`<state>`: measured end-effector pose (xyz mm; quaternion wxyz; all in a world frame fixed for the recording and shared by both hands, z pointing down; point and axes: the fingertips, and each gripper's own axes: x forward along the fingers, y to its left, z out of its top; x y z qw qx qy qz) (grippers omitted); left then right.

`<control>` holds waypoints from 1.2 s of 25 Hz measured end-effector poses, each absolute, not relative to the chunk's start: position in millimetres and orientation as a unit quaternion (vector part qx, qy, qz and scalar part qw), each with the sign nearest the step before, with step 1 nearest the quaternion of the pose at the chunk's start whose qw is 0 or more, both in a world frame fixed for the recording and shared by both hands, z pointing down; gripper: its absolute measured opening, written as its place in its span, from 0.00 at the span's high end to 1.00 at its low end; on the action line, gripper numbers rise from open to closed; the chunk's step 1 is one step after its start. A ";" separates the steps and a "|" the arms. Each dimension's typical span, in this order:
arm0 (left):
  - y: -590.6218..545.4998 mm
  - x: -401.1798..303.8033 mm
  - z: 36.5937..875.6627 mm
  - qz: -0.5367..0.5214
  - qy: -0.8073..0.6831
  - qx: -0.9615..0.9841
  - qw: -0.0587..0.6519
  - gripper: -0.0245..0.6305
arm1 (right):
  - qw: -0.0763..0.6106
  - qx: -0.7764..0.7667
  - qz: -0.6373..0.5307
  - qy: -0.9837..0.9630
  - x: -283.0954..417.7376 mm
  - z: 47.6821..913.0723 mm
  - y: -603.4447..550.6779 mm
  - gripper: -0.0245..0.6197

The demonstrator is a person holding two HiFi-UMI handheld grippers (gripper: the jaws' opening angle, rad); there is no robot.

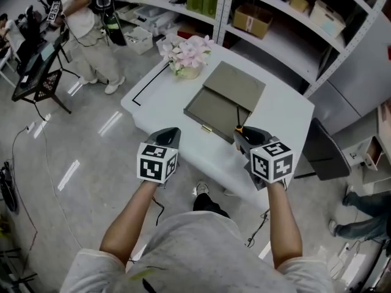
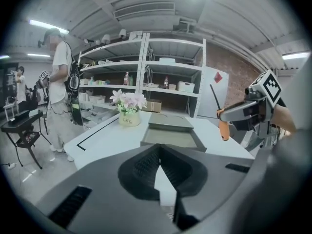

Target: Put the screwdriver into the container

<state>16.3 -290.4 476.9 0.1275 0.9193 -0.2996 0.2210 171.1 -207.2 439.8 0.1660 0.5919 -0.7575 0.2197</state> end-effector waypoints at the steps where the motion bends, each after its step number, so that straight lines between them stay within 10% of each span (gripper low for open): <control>1: -295.2 19.5 478.7 0.222 -0.301 0.918 0.129 0.96 | 0.170 0.588 0.223 -0.759 173.9 442.3 -213.0 0.84; 30: -366.0 32.9 513.2 0.224 -0.369 0.883 0.183 0.96 | 0.320 0.429 0.341 -0.773 191.7 532.7 -317.3 0.84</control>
